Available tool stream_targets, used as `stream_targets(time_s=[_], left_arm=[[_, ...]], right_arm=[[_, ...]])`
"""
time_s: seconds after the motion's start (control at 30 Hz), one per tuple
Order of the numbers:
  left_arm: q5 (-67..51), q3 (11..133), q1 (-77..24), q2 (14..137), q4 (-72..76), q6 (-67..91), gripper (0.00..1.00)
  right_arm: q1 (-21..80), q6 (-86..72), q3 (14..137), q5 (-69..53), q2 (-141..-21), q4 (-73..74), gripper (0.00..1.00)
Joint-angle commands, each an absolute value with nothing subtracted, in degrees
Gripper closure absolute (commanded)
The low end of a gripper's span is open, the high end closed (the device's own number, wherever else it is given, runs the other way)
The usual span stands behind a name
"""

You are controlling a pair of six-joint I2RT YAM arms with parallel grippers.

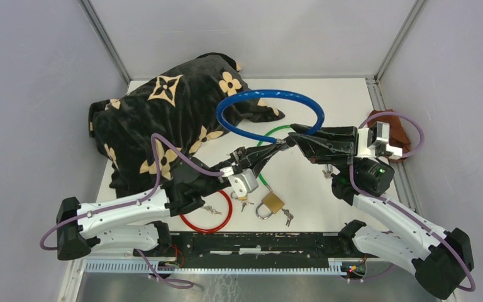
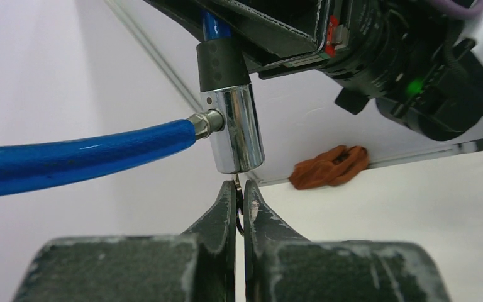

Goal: Lock with the key
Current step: Lock the lock.

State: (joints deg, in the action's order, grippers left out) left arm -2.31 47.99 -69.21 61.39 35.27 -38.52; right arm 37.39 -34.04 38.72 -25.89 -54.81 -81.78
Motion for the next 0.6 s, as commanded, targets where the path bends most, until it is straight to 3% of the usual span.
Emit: stream_targets(time_s=[0.0,0.57], left_arm=[[-10.6,51.45,-68.75,58.73,26.14,-26.06,0.98],[-29.4,54.4,-65.87,55.74,24.26,-9.22,0.98]], right_arm=[[37.5,-32.47,42.8,-30.4,-52.93,-83.94,1.0],[37.42,-36.08,47.11,-44.38,-55.73,-88.25,1.0]])
